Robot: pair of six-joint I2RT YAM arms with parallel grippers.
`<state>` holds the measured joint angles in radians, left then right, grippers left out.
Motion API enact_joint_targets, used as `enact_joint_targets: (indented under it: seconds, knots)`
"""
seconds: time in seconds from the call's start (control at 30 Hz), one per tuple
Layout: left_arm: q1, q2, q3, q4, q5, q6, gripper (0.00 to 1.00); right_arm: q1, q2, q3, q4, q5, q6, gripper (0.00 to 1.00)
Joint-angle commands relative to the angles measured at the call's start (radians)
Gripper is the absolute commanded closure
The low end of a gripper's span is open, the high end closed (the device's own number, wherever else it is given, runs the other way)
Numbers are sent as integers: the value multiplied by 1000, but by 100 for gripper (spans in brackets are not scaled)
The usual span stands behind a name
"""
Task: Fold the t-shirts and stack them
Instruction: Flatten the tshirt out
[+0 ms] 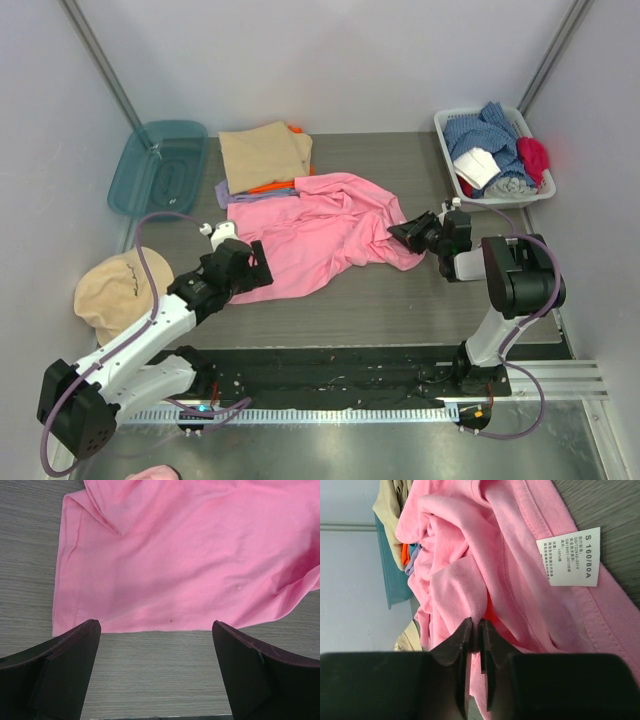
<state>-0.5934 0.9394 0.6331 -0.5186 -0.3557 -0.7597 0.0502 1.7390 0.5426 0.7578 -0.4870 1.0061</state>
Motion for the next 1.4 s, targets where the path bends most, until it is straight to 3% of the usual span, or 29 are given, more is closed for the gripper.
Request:
enact_joint_targets:
  seconds: [0.0,0.1,0.4,0.57,0.73,1.37]
  knots:
    - [3,-19,-4,6,-6,-9,0,-1,-4,-1,71,-21,9,87]
    - [3,-21,-7,3,-9,-9,0,-3,-4,-1,75,-24,12,99]
    - [24,47,-21,-55,-83,-85,0,-1,-107,36,-70,-21,-55,99]
    - [70,-5,-99,-66,-108,-158,3,-1,-162,51,-142,-16,-96,99]
    - [121,-31,-128,-58,-105,-144,12,-1,-176,49,-160,-18,-109,99]
    - [135,52,-156,-5,-91,-155,17,-3,-182,45,-169,-21,-113,99]
